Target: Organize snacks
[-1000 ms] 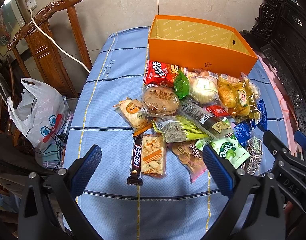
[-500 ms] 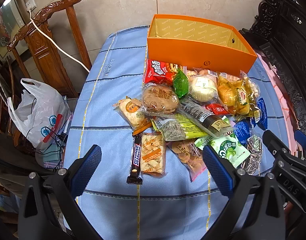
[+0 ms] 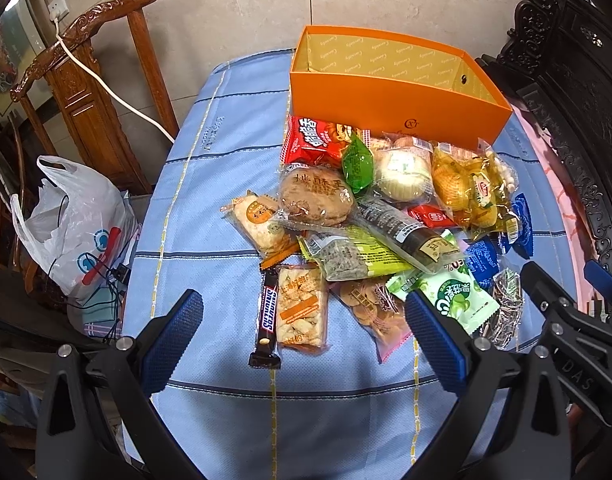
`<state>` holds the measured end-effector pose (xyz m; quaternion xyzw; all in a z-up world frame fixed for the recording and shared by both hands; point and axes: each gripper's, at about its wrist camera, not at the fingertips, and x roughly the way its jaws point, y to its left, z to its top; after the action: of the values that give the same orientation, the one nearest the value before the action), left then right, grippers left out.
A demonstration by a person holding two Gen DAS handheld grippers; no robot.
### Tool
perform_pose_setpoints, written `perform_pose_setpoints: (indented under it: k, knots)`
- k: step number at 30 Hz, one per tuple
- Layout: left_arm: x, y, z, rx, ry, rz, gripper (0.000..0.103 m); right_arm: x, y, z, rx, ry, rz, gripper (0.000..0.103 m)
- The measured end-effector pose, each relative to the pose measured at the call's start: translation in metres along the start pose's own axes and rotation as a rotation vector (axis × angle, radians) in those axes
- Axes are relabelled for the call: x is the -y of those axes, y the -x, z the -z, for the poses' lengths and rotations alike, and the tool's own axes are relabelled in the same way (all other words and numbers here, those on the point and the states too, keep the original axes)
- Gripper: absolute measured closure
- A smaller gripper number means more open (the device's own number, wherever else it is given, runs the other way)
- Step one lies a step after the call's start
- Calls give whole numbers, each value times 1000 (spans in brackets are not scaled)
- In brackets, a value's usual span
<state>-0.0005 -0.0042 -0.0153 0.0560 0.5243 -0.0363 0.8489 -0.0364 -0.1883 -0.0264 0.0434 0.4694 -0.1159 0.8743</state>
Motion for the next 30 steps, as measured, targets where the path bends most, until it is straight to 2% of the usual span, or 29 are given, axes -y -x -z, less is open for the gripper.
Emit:
perform_pose_setpoints:
  k: [6,11,13,16,21,23,27,30]
  knots:
    - [3,-5,-2,-6,-2,6,4,4,-4,-2,-7,-1,-2,4]
    - [0,-15,-4,18,-52,55,4,16,-5,-2,37,17,-3,4]
    - [-4,-26,-2,10,-68,44,4,26,-9,1,43,23,3,4]
    - [-11,-43,-1,-27,-71,96,4,42,-20,8,18,26,11,4]
    - [-24,-70,1,-89,-47,171,4,57,-38,17,-30,36,4,4]
    - [-34,-80,0,-117,3,198,4,58,-45,18,-49,68,11,4]
    - [-53,-92,1,-141,97,207,4,64,-55,18,-65,88,-12,4]
    - [-50,-100,6,-170,75,215,4,67,-64,16,-85,90,-27,4]
